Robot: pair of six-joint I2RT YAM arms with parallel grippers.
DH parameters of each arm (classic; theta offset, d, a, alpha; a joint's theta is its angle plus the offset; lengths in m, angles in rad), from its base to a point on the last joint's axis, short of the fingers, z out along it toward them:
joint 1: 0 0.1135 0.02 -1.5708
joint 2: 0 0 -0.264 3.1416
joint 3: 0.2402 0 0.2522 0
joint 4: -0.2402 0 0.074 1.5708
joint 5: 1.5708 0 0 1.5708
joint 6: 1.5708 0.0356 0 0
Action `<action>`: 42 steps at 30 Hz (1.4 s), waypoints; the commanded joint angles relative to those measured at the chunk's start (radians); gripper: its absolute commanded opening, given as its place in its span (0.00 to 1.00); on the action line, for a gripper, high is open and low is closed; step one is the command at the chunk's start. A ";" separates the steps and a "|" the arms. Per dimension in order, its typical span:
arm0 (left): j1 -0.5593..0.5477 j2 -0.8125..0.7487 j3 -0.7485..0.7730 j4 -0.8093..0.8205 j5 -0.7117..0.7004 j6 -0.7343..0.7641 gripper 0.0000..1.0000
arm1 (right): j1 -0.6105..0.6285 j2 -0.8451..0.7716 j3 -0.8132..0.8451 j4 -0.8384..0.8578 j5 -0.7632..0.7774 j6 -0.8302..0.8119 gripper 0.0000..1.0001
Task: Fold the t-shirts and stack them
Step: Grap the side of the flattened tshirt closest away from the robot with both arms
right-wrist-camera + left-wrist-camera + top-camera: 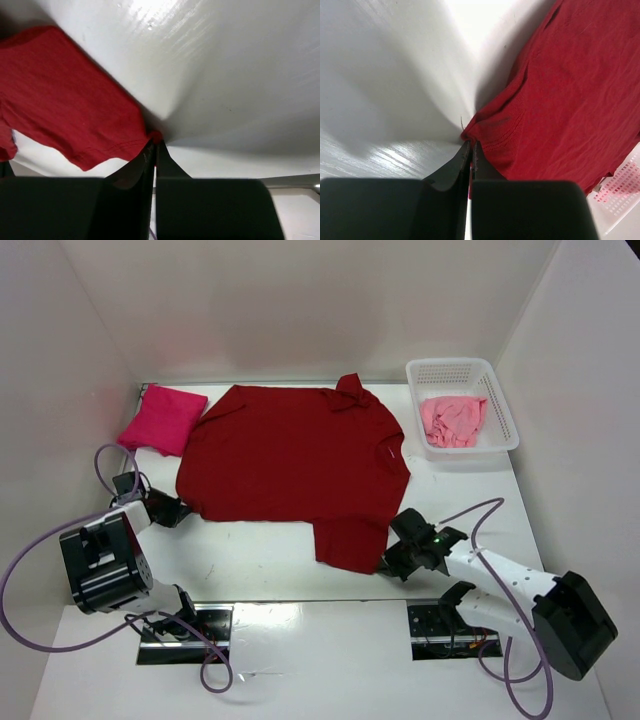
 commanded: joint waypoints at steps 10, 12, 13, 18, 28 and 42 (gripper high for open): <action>0.000 -0.261 0.058 -0.256 -0.030 0.141 0.00 | 0.007 -0.295 0.294 -0.377 0.074 -0.109 0.00; 0.000 -0.324 0.044 -0.294 -0.008 0.141 0.00 | 0.007 -0.331 0.294 -0.408 0.036 -0.118 0.00; 0.000 -0.341 0.044 -0.324 0.015 0.130 0.00 | 0.007 -0.347 0.320 -0.425 0.035 -0.133 0.00; 0.010 -0.364 0.124 -0.431 0.022 0.139 0.00 | -0.003 -0.334 0.429 -0.489 0.089 -0.210 0.00; 0.038 -0.192 0.182 -0.255 -0.009 0.076 0.00 | -0.457 0.038 0.509 -0.117 -0.040 -0.714 0.00; -0.028 -0.025 0.271 -0.143 -0.057 0.015 0.00 | -0.513 0.517 0.888 0.034 -0.004 -0.879 0.00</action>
